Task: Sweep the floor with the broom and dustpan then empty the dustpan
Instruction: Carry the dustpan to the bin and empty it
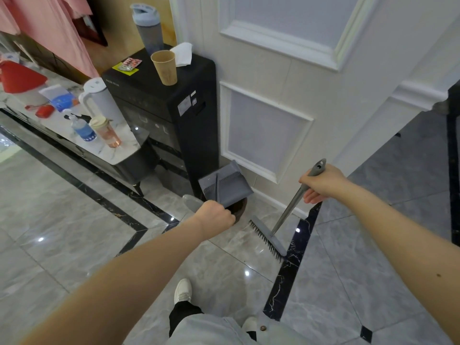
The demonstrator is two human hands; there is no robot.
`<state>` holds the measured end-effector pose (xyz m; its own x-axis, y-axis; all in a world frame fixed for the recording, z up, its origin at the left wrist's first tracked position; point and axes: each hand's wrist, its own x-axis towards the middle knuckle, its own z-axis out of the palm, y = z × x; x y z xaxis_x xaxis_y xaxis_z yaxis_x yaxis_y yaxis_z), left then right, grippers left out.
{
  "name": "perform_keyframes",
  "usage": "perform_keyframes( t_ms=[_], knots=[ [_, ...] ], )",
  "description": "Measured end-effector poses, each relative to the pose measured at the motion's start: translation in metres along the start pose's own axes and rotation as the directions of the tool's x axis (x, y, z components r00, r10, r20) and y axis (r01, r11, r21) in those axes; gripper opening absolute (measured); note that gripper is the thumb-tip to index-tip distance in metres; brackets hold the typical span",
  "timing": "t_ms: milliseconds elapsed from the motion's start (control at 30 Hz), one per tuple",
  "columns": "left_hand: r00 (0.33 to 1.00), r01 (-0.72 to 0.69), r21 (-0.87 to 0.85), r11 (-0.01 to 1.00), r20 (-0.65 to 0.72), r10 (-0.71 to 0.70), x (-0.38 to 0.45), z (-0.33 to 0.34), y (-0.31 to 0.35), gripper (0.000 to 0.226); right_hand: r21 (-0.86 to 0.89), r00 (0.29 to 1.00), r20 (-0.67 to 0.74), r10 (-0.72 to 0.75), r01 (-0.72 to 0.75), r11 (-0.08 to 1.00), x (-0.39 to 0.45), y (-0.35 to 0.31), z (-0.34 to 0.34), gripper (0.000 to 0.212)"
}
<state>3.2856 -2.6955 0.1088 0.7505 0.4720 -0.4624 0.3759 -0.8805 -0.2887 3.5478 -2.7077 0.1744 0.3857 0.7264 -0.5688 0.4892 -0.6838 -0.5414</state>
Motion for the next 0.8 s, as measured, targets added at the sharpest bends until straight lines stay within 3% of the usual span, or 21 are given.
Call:
perform_keyframes(
  t_ms=[333,533,800],
  knots=[
    [0.967,0.217,-0.091,0.972,-0.118,-0.227,0.024,-0.083,-0.038,0.031,0.056,1.000,0.003,0.008,-0.008,0.998,-0.006,0.019,-0.022,0.022],
    [0.973,0.087,0.015,0.996,-0.214,-0.082,0.032,-0.133,-0.048,0.028,0.066,0.999,0.037,0.011,-0.013,0.998,-0.008,0.039,-0.046,0.021],
    [0.977,-0.089,0.123,0.988,-0.180,0.111,0.072,-0.183,-0.037,0.033,0.055,0.998,0.041,0.050,-0.052,0.997,-0.008,0.074,-0.071,0.022]
  ],
)
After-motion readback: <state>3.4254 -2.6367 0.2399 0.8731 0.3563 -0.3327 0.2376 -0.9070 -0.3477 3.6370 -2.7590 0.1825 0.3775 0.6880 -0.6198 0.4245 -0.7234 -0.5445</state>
